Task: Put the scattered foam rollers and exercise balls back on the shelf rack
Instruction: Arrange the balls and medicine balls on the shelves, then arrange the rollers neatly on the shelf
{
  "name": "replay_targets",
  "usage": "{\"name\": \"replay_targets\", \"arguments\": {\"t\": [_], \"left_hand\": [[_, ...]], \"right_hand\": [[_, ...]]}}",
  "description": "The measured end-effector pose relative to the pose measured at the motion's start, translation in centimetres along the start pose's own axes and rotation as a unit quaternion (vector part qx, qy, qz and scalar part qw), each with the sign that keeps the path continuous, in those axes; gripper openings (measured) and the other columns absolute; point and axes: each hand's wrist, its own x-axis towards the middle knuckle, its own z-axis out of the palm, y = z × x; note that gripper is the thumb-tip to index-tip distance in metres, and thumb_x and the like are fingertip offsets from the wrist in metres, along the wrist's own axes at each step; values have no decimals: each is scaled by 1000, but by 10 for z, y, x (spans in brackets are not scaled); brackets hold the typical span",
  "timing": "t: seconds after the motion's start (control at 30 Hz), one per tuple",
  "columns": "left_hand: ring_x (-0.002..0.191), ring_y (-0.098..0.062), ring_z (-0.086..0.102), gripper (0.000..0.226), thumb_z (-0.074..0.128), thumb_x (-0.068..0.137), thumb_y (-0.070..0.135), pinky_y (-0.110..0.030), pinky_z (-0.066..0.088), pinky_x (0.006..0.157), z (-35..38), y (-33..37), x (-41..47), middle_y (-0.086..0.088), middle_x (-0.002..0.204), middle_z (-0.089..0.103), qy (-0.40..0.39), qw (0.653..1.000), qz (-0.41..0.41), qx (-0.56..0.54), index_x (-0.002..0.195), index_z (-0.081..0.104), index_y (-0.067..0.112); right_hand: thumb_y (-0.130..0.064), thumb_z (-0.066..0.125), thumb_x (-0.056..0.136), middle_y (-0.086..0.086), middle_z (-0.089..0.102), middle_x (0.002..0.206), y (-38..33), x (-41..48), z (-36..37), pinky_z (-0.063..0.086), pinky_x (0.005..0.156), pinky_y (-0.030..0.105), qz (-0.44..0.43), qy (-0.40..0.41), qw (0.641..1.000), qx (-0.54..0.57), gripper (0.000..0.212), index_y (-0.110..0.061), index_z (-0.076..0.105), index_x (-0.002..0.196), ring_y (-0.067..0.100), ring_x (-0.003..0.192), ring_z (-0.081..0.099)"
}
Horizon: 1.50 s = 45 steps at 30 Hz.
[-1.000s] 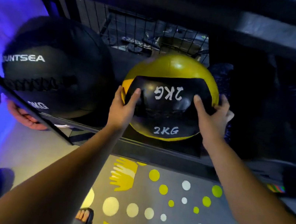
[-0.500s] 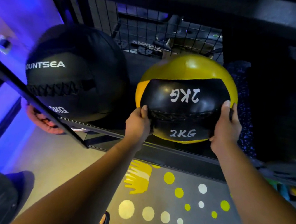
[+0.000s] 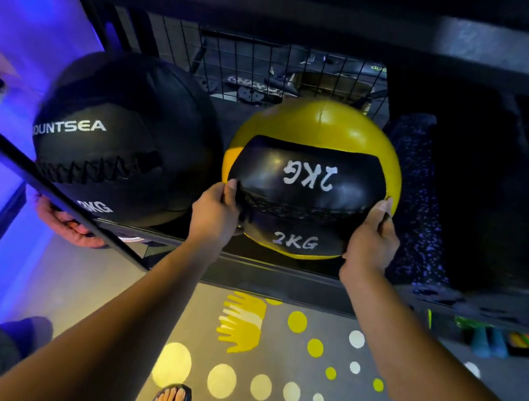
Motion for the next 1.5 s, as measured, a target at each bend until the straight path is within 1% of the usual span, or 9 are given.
{"name": "replay_targets", "arguments": {"t": [0.37, 0.53, 0.63, 0.73, 0.97, 1.13, 1.23, 1.33, 1.5], "left_hand": [[87, -33, 74, 40, 37, 106, 55, -50, 65, 59, -6, 5, -17, -14, 101, 67, 25, 995, 12, 96, 86, 55, 24], [97, -40, 69, 62, 30, 88, 78, -56, 58, 85, -3, -8, -8, -14, 102, 69, 50, 984, 23, 172, 100, 55, 23], [112, -44, 56, 50, 51, 100, 53, -47, 47, 95, 6, -3, -24, -23, 131, 54, 137, 978, 27, 155, 123, 47, 9], [111, -37, 45, 42, 62, 100, 32, -44, 41, 87, 16, 2, -53, -25, 130, 44, 165, 961, 146, 165, 123, 46, -1], [100, -38, 56, 25, 65, 98, 22, -43, 46, 72, 61, 41, -98, -16, 120, 52, 45, 922, 296, 244, 114, 55, 6], [88, -36, 64, 20, 67, 95, 20, -45, 53, 70, 139, 40, -128, -10, 111, 55, -93, 893, 340, 279, 111, 57, 13], [88, -36, 65, 29, 67, 93, 18, -43, 54, 75, 198, 14, -144, -11, 113, 55, -167, 896, 281, 300, 120, 57, 12], [106, -38, 62, 47, 68, 93, 20, -41, 50, 87, 255, -12, -151, -13, 129, 50, -193, 896, 225, 331, 136, 51, 13], [136, -44, 42, 88, 73, 86, 29, -47, 41, 113, 329, -35, -132, -18, 157, 28, -176, 900, 169, 362, 160, 26, 23]], "right_hand": [[-57, 38, 104, 2, 55, 147, 3, -8, -12, 47, 105, 42, -11, -48, 994, -96, 48, -43, 44, 149, 29, 131, 55], [-66, 33, 100, 4, 45, 157, 13, -8, -23, 41, 111, 51, -36, -80, 985, -151, 59, -47, 26, 155, 33, 141, 44], [-64, 35, 101, 5, 33, 163, 16, -11, -38, 32, 118, 42, -26, -76, 985, -152, 71, -32, 17, 161, 28, 148, 34], [-56, 37, 103, 5, 30, 164, 14, -15, -64, 25, 118, 34, -14, -58, 986, -158, 70, -19, 21, 161, 25, 150, 31], [-44, 40, 106, 17, 64, 129, -15, -23, -134, 41, 95, 36, -10, 3, 988, -154, 46, -10, 60, 130, 35, 122, 56], [-73, 33, 91, 5, 74, 81, 17, 8, -201, 53, 82, 54, 8, 28, 988, -151, 56, -27, 65, 88, 38, 87, 66], [-44, 48, 100, -7, 70, 62, 21, 17, -251, 51, 68, 35, 45, 30, 988, -145, 37, -20, 71, 85, 21, 70, 67], [-21, 50, 105, 9, 66, 66, 35, 38, -297, 39, 54, 20, 37, -22, 985, -168, 31, -1, 67, 89, -2, 52, 56], [-28, 56, 102, -3, 72, 86, 46, 79, -338, 40, 61, 8, -29, -94, 966, -240, 17, -18, 66, 110, 8, 75, 64]]}}
